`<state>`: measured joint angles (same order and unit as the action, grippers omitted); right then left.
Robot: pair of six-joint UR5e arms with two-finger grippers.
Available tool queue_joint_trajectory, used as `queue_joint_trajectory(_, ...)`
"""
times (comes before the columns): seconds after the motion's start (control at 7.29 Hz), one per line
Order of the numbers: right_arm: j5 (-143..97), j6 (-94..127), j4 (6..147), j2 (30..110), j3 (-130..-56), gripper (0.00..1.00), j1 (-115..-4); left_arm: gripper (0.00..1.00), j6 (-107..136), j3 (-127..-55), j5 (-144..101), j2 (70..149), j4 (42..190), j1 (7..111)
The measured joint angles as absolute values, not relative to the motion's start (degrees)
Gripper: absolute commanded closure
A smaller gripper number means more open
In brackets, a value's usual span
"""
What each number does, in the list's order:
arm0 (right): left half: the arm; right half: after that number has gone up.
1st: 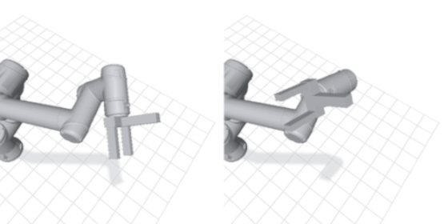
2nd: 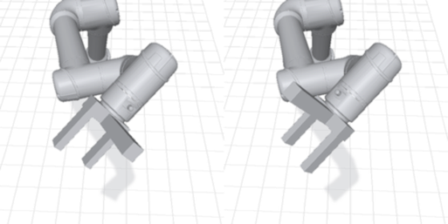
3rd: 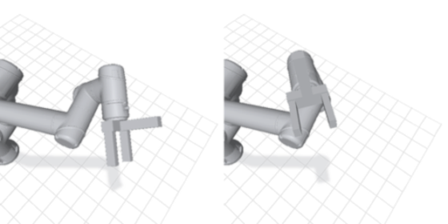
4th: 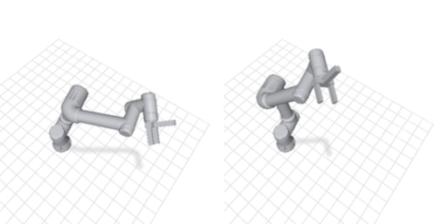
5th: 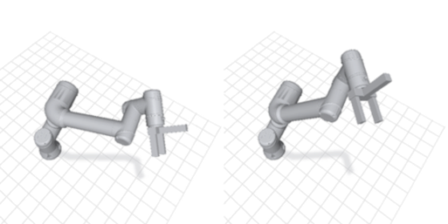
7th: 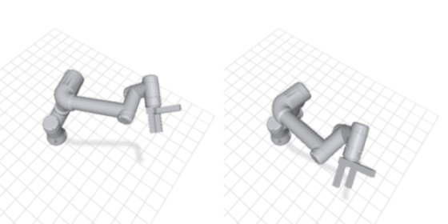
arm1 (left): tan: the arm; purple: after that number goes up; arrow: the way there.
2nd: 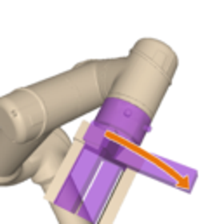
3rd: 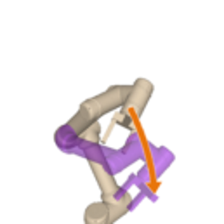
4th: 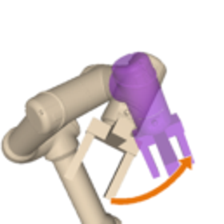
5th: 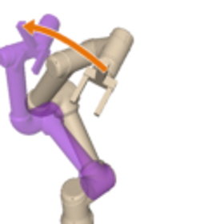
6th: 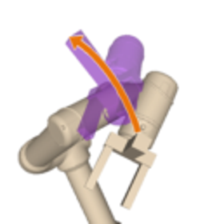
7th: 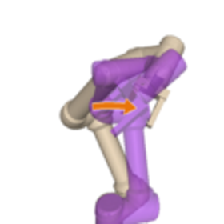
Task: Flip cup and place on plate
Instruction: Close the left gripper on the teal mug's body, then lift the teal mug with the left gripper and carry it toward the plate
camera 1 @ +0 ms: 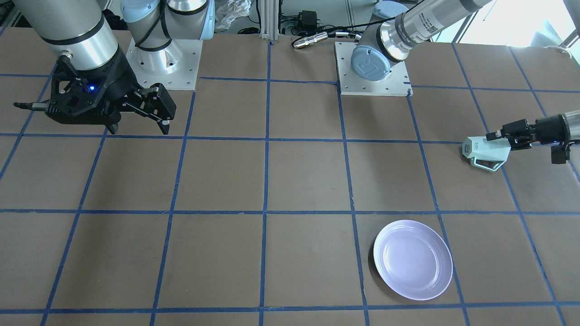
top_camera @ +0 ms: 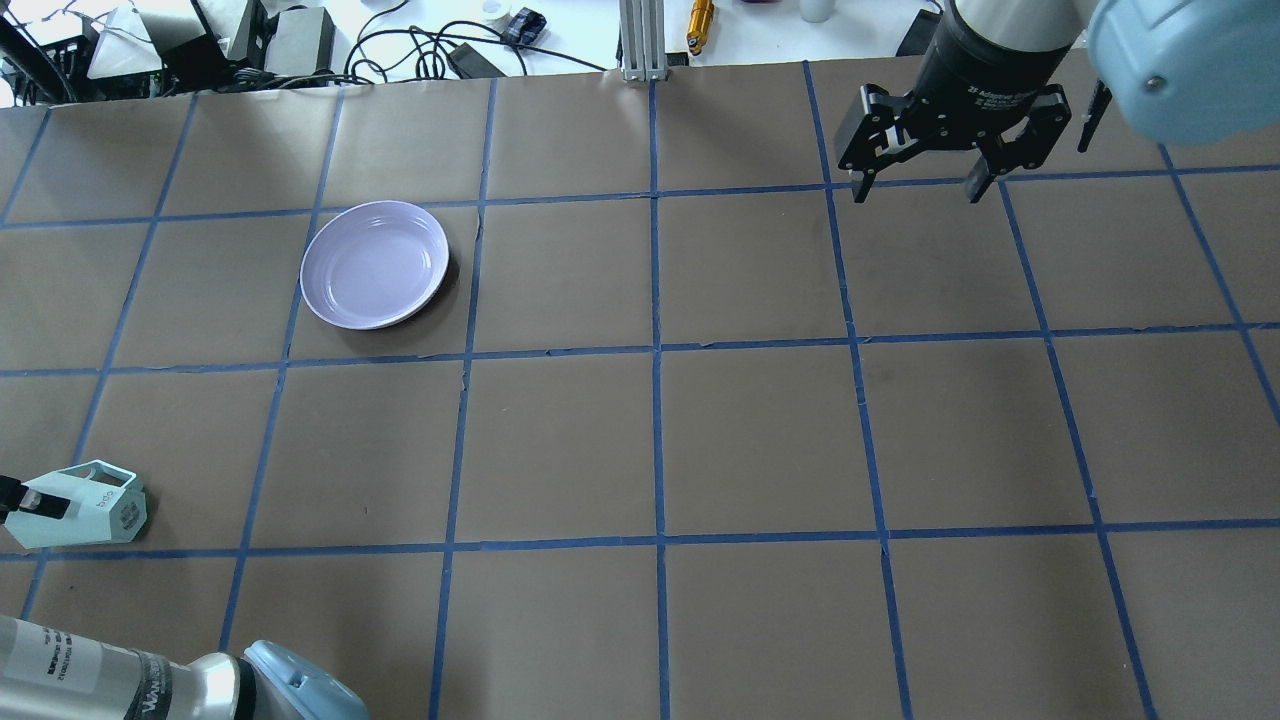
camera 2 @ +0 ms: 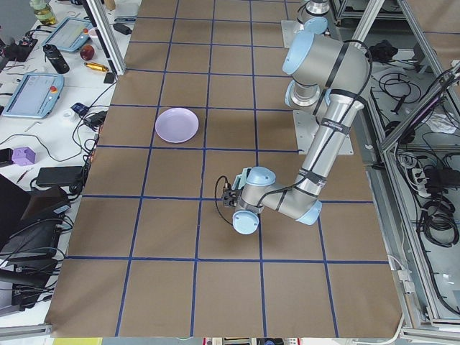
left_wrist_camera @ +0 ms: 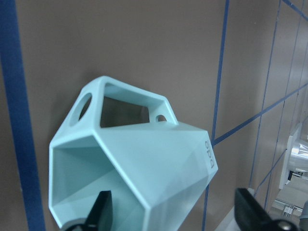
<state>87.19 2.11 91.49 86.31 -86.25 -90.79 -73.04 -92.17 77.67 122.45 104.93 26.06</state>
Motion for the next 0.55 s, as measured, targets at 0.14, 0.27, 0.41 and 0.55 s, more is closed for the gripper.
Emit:
queue_joint_trajectory(0.14, 87.2, 2.1, 91.5, 86.3, -86.2, 0.00, -90.8, 1.00, -73.5, -92.0, 76.9, 122.5, 105.8, 26.1)
queue_joint_trajectory(0.27, 87.2, 2.1, 91.5, 86.3, -86.2, 0.00, -90.8, 1.00, -73.8, -91.8, 76.5, 122.5, 106.8, 26.1)
queue_joint_trajectory(0.41, 87.2, 2.1, 91.5, 86.3, -86.2, 0.00, -90.8, 1.00, -73.9, -91.6, 76.3, 122.4, 108.0, 26.1)
queue_joint_trajectory(0.55, 87.2, 2.1, 91.5, 86.3, -86.2, 0.00, -90.8, 1.00, -74.1, -91.3, 76.0, 122.0, 109.3, 26.2)
